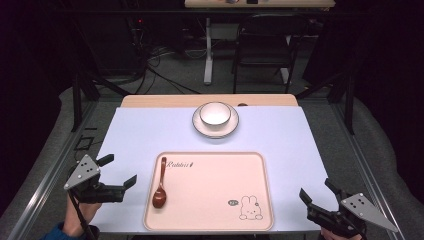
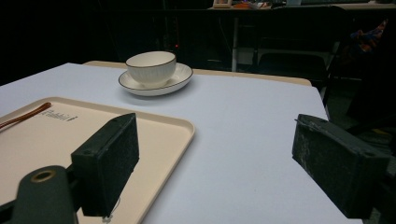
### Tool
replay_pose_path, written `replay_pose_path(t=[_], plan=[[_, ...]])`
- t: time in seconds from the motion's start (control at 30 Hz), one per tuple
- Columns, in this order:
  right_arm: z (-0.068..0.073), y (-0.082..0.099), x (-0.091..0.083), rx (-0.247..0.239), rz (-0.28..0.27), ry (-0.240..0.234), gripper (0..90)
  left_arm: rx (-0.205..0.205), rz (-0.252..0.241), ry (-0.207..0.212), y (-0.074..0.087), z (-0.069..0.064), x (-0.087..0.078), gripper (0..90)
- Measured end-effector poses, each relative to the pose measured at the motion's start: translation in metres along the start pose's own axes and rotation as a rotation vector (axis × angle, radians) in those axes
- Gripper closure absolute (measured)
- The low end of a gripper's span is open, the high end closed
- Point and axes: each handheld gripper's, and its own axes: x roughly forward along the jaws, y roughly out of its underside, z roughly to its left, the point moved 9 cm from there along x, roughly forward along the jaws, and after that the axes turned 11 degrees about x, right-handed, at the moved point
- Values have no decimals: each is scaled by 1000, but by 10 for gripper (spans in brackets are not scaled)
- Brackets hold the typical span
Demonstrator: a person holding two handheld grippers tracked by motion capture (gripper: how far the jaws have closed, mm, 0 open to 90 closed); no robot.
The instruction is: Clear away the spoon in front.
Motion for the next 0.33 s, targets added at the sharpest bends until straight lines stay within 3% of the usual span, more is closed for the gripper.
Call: replay_pose_path(t=[0.1,0.13,0.33], plan=[[0,0,0,1,0,1,137,-28,4,-2,7,0,0,5],[0,0,0,0,0,1,137,-55,13,3,13,-1,2,4],[-1,0,0,-1,-1,1,137,-66,48,-1,19,2,9,0]])
